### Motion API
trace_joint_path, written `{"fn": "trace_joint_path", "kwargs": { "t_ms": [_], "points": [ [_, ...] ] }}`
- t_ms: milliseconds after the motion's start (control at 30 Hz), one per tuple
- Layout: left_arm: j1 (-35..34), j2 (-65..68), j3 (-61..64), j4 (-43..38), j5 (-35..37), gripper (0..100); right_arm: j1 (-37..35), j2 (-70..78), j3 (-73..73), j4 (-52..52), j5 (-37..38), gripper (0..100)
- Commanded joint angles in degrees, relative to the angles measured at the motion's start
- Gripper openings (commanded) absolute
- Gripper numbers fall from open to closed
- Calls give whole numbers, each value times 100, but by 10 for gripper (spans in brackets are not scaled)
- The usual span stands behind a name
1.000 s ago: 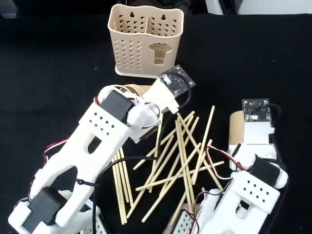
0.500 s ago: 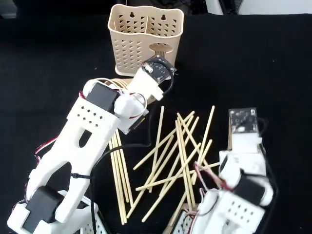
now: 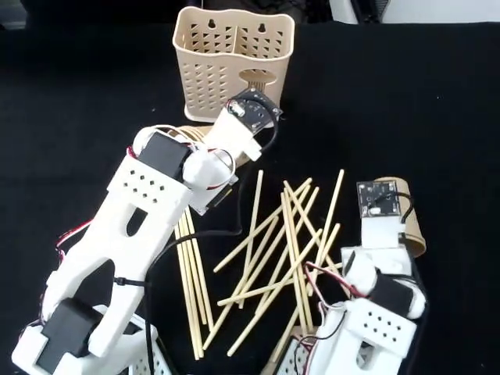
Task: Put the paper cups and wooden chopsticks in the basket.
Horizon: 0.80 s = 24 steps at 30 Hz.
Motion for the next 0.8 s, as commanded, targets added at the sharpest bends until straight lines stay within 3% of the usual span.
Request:
{"fn": "trace_joint_path", "kwargs": {
  "t_ms": [0,167,433,767],
  "points": [
    [-40,-185,-31,-9,-9,29,-334,84,110,-651,-598,190],
    [-48,-202,-31,26,-18,29,-809,92,127,-1231,-1371,190],
    [-48,-229,-31,26,-18,29,-1160,154,233,-1855,-1442,192],
    [4,-202,-31,-9,-9,29,-18,154,338,-2251,-1398,194]
  ]
}}
